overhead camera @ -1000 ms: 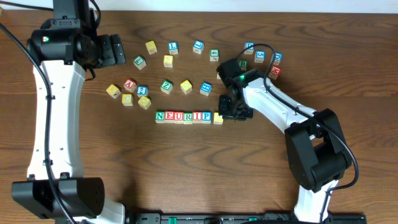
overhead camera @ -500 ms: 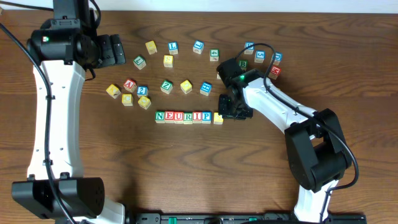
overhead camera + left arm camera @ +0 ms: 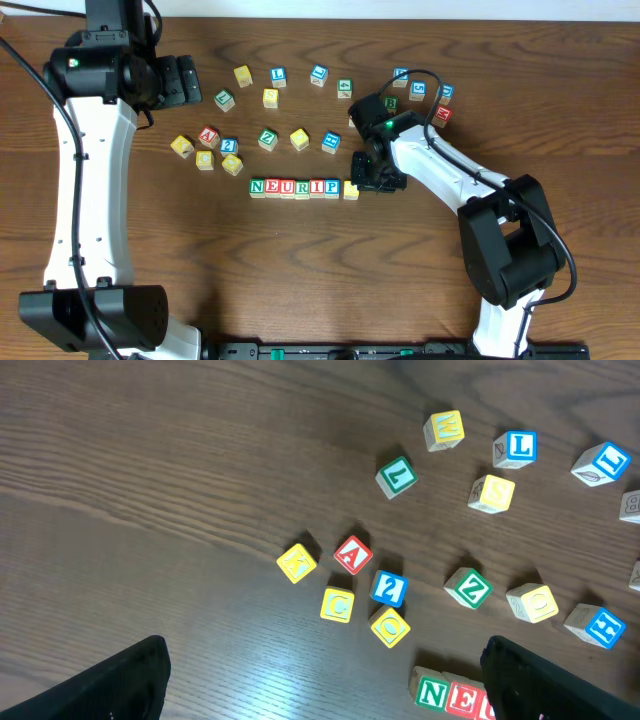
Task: Spell out NEURIPS
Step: 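Push the S block against the P block with the open right gripper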
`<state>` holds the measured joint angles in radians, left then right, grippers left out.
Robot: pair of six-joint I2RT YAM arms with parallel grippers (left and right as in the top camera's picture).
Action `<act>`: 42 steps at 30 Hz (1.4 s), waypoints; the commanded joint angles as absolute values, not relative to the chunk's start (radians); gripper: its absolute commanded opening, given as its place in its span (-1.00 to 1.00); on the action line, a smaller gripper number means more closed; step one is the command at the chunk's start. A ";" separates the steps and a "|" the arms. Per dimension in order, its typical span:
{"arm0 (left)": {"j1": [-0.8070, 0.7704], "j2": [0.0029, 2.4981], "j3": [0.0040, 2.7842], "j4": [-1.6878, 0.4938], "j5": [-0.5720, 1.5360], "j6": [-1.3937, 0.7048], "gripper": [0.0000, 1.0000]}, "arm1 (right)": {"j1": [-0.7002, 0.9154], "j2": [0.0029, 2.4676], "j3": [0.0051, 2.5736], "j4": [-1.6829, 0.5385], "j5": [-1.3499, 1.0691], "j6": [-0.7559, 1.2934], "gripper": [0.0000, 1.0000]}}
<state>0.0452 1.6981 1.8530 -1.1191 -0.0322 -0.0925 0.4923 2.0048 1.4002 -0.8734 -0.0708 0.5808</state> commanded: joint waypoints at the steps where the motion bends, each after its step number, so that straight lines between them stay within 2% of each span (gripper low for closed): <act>1: 0.049 1.695 1.869 -1.121 -0.038 -0.086 0.95 | 0.498 1.999 1.393 -0.876 -0.056 0.570 -0.46; 42: 0.049 1.695 1.869 -1.121 -0.038 -0.086 0.95 | 0.500 1.999 1.375 -0.853 -0.063 0.567 -0.46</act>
<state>0.0452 1.6981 1.8530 -1.1191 -0.0322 -0.0925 0.4923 2.0048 1.3834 -0.8543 -0.0708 0.5800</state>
